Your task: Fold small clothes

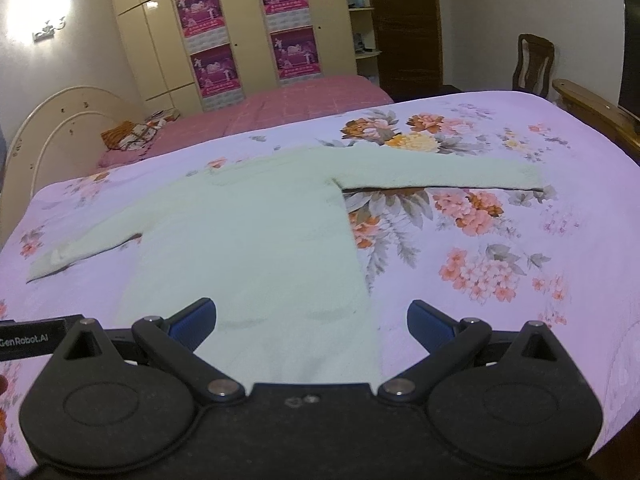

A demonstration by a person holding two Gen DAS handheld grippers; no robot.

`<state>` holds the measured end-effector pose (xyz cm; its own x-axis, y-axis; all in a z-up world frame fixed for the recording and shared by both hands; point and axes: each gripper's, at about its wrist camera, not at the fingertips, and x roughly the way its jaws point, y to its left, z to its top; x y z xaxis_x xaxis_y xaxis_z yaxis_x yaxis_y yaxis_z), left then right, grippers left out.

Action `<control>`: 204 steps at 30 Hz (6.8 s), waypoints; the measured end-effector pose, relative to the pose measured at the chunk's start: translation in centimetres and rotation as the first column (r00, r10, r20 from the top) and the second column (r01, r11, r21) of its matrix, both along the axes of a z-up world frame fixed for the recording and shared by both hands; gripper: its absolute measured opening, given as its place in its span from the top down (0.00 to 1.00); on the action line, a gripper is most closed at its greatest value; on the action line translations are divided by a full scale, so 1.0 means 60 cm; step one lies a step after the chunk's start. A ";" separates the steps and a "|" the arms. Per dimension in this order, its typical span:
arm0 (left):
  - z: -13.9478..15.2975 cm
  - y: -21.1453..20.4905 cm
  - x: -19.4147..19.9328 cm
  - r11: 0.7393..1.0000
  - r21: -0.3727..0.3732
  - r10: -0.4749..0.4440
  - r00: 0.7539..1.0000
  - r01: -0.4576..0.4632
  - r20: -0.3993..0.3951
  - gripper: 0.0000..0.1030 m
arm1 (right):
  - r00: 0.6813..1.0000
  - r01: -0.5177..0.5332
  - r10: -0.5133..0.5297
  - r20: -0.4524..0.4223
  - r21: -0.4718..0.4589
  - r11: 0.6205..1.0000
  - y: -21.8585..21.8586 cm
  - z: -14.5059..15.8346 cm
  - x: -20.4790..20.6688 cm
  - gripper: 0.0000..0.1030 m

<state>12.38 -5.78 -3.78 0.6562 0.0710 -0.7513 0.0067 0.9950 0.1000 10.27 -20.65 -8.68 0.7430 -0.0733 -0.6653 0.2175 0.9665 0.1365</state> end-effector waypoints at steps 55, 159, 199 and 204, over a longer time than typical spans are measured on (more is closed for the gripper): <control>-0.142 -0.270 0.374 0.997 0.034 -0.070 0.993 0.074 -0.097 0.00 | 0.974 0.194 -0.195 -0.117 -0.015 0.981 -0.310 -0.130 0.314 0.03; -0.281 -0.060 0.532 0.791 -0.611 -0.097 0.981 -0.027 -0.168 0.65 | 1.000 -0.018 0.017 0.016 0.061 0.998 -0.141 -0.178 0.460 0.62; -0.283 0.089 0.569 0.904 -0.398 0.194 0.979 -0.153 0.065 0.95 | 0.998 0.018 -0.019 -0.060 -0.018 1.000 -0.178 -0.217 0.502 0.89; -0.256 0.121 0.543 0.896 -0.382 0.278 0.957 -0.227 0.083 0.45 | 1.000 0.017 -0.016 -0.016 0.024 1.000 -0.185 -0.190 0.498 0.75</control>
